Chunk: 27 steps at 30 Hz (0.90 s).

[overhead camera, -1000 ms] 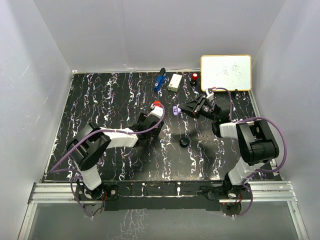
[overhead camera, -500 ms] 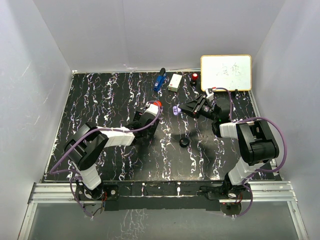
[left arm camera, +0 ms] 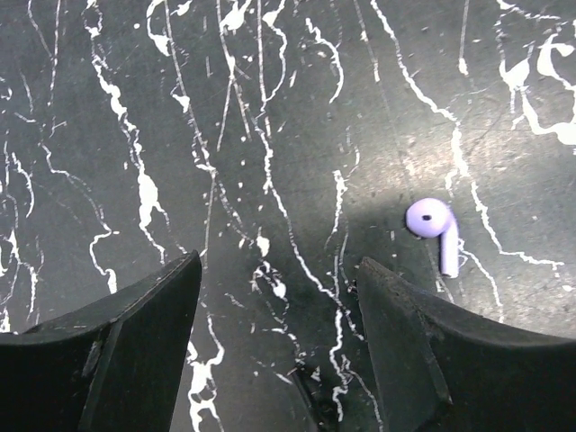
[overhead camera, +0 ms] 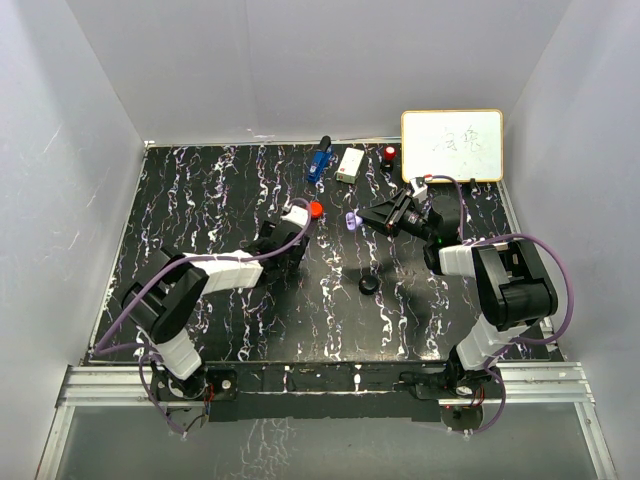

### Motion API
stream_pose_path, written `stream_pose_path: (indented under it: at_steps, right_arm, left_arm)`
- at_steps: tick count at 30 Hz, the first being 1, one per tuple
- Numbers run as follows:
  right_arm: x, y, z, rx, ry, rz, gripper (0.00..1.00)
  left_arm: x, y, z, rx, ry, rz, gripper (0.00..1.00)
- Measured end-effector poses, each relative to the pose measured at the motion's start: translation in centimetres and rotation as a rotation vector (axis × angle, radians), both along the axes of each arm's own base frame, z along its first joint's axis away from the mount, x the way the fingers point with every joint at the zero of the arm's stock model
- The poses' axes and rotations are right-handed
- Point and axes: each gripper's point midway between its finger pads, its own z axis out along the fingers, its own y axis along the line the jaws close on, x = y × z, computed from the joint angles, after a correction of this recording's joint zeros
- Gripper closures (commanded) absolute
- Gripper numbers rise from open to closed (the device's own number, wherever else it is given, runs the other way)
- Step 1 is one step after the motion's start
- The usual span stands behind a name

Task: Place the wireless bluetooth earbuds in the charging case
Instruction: Pick up the earbud from the center of the board.

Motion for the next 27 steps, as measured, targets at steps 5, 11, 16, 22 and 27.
stream_pose_path:
  at_steps: [5,11,16,22,27]
  right_arm:
    - [0.0,0.0,0.0,0.0,-0.001,0.001,1.0]
    - [-0.1,0.0,0.0,0.0,-0.002,0.004,1.0]
    - [-0.1,0.0,0.1,0.001,-0.003,0.004,1.0]
    - [-0.1,0.0,0.1,0.001,-0.004,0.005,1.0]
    - [-0.1,0.0,0.1,0.001,-0.004,0.006,1.0]
  left_arm:
    - [0.1,0.6,1.0,-0.002,0.025,0.02,0.34]
    - [1.3,-1.5,3.8,-0.113,0.024,0.03,0.39]
    - [1.3,-3.5,5.0,-0.213,0.071,0.029,0.44]
    - [0.8,-4.8,4.3,-0.279,0.135,0.04,0.47]
    - [0.5,-5.0,2.4,-0.265,0.192,0.056,0.53]
